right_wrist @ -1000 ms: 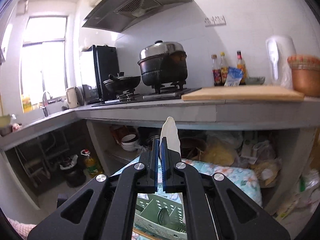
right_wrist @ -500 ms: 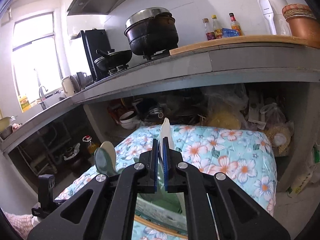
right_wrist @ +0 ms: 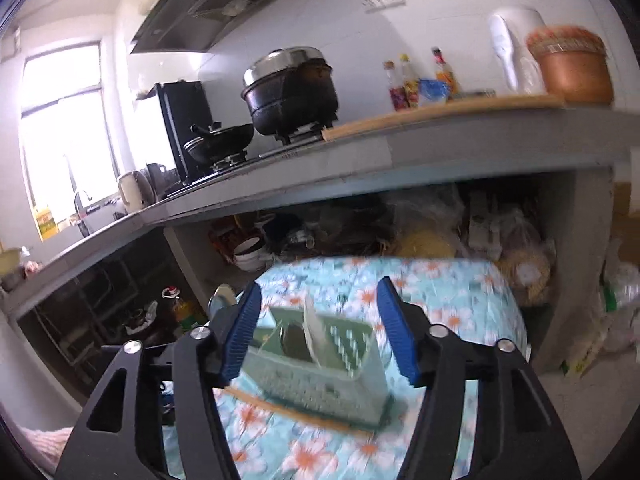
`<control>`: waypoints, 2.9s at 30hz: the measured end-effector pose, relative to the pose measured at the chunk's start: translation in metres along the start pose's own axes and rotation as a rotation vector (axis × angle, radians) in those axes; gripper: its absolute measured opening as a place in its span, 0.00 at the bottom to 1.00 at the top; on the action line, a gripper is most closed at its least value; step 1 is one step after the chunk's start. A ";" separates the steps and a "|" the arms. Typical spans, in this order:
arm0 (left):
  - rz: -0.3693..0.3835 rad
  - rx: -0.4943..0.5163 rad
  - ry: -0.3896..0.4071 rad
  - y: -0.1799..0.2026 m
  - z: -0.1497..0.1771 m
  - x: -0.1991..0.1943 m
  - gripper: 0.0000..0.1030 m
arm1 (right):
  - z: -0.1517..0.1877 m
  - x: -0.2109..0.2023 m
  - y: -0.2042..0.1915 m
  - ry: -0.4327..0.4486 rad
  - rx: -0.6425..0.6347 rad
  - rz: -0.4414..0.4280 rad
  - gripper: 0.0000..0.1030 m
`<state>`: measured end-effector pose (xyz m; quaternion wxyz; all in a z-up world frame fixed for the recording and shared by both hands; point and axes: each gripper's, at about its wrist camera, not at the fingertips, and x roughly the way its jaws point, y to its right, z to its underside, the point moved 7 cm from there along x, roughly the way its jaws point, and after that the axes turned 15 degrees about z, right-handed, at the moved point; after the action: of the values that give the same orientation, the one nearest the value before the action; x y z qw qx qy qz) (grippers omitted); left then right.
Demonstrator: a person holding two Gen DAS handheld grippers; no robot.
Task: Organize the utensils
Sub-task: 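Move the right gripper to the wooden chopsticks and close on one, then grasp another wooden chopstick with the left gripper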
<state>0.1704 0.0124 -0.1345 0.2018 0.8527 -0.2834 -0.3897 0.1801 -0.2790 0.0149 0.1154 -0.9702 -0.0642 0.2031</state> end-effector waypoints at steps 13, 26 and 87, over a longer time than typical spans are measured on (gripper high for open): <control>0.030 0.016 -0.023 0.003 0.007 -0.004 0.63 | 0.172 -0.004 0.011 -0.703 0.147 -0.121 0.60; 0.059 0.017 -0.059 0.015 0.019 -0.005 0.63 | 0.228 0.012 0.004 -0.791 0.340 -0.105 0.42; 0.226 0.351 -0.473 0.159 0.129 0.081 0.21 | 0.220 -0.005 0.096 -0.605 0.628 -0.069 0.10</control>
<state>0.0616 -0.1756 -0.1683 0.0222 0.7232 -0.4784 -0.4976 0.0931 -0.3287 -0.2028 0.3877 -0.7820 -0.0628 0.4840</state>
